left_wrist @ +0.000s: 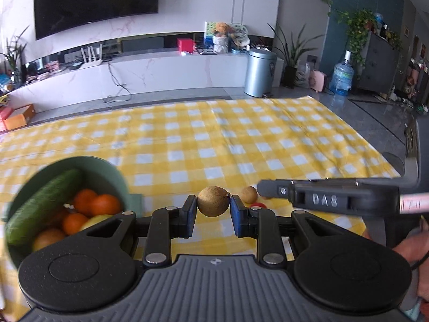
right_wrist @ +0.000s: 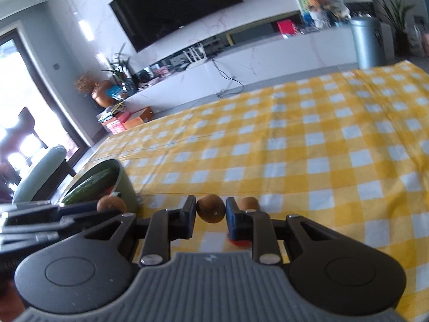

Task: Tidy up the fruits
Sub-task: 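Carry the kiwi over the colander with the left tool while the right tool carries its fruit there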

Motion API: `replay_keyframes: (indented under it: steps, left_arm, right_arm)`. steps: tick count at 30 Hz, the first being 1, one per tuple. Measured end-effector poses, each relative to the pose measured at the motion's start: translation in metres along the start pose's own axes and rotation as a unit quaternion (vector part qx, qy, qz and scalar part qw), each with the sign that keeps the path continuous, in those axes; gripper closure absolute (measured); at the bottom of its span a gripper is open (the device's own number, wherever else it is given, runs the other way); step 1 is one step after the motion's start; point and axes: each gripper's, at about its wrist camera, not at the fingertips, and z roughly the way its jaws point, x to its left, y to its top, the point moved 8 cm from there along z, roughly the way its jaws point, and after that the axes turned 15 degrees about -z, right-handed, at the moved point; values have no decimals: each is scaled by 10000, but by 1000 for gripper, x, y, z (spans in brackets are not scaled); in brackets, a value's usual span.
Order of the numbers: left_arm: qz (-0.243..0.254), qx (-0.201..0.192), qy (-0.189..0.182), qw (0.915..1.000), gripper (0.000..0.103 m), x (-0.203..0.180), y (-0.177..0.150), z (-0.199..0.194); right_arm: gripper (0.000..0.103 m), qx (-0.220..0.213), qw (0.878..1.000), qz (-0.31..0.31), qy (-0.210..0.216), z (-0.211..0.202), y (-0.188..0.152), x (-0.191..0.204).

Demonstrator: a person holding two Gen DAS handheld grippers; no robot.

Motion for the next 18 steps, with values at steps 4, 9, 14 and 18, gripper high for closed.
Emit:
replay_keyframes:
  steps: [4, 9, 14, 18]
  left_arm:
    - [-94, -14, 105, 9999, 73, 12, 9, -21]
    - [-396, 44, 175, 9991, 73, 32, 17, -37]
    - [-1152, 142, 21, 9932, 73, 63, 22, -49]
    - [-1609, 206, -24, 9868, 73, 89, 24, -54]
  right_arm:
    - [83, -247, 9987, -391, 215, -13, 7, 31]
    - [83, -372, 9960, -626, 526, -19, 16, 69]
    - [83, -353, 9921, -921, 779, -12, 25, 105]
    - [83, -263, 9876, -1246, 924, -1, 32, 131]
